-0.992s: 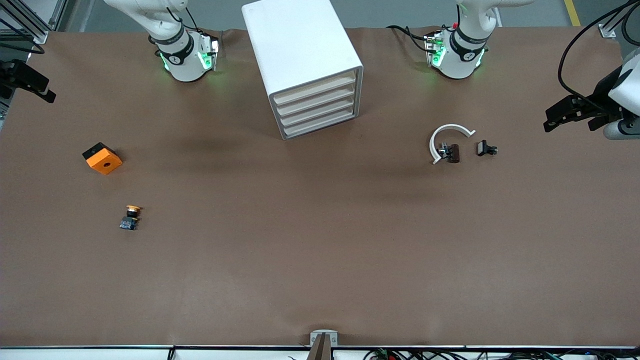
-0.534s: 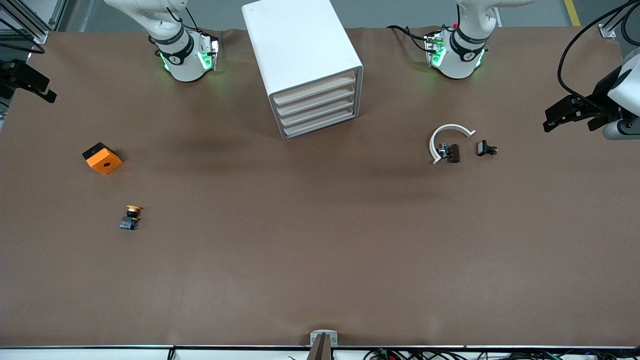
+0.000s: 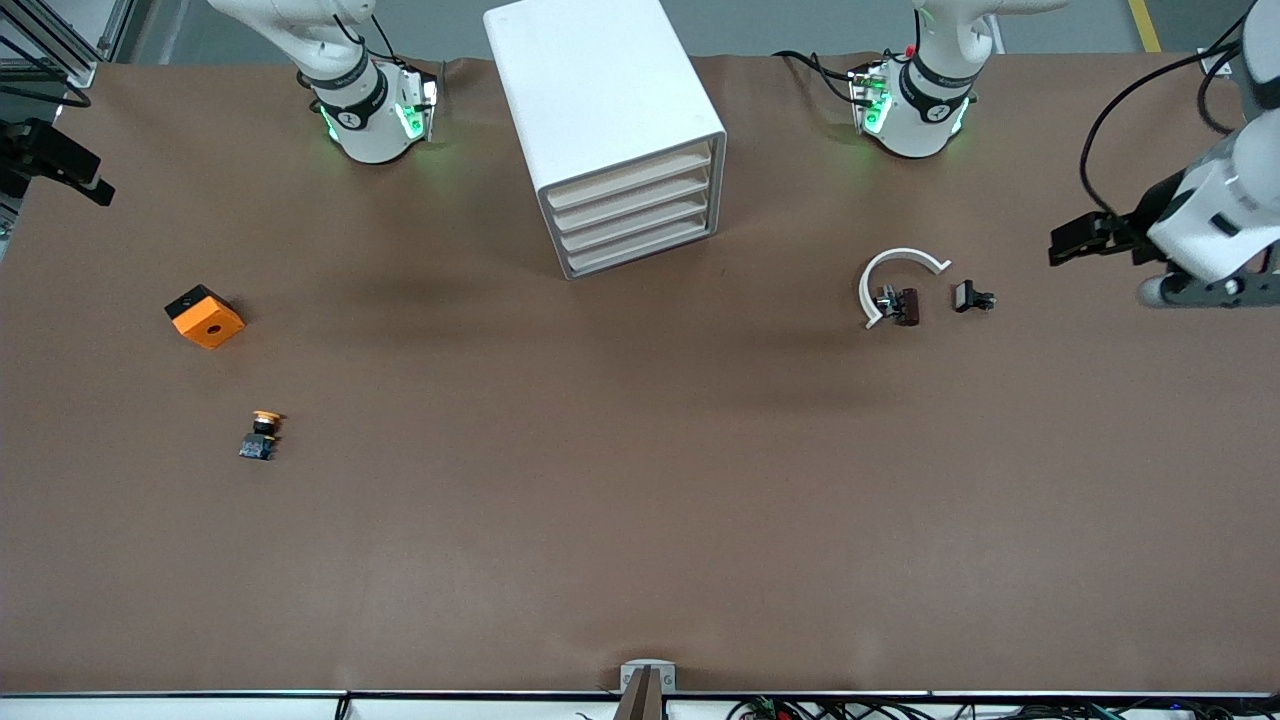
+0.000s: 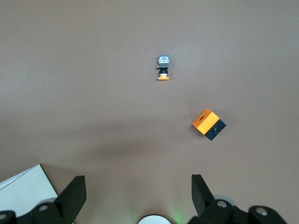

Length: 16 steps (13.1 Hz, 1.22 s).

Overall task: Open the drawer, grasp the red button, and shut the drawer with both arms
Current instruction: 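Move the left gripper toward the front of the white cabinet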

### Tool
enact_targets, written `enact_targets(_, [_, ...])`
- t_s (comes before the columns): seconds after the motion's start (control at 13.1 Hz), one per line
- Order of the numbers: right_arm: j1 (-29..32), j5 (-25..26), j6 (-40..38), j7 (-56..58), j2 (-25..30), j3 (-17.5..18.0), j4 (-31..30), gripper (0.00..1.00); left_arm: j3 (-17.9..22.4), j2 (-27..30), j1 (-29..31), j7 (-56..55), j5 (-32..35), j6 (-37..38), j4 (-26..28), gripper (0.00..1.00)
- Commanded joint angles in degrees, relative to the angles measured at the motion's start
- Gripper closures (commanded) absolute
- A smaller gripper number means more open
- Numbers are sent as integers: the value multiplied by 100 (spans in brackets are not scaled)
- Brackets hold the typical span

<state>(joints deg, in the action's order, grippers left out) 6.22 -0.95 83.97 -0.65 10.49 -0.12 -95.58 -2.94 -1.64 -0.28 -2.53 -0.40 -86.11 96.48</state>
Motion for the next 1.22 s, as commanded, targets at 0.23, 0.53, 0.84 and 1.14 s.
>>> enact_targets(0.23, [-24, -46, -4, -85, 147, 3, -110, 0, -171, -688, -77, -98, -56, -484, 116, 0])
enact_targets(0.53, [-24, -46, 5, -93, 147, 3, -110, 0, -233, -1109, -358, -458, -56, -942, 284, 0])
enact_targets(0.84, [-15, -46, 5, -85, 146, -15, -101, 0, -233, -1619, -805, -1510, -30, -1355, 258, 0])
enact_targets(1.14, [-7, -46, -4, -85, 138, -23, -110, 0, -233, -2128, -1316, -2794, 14, -1505, 170, 0])
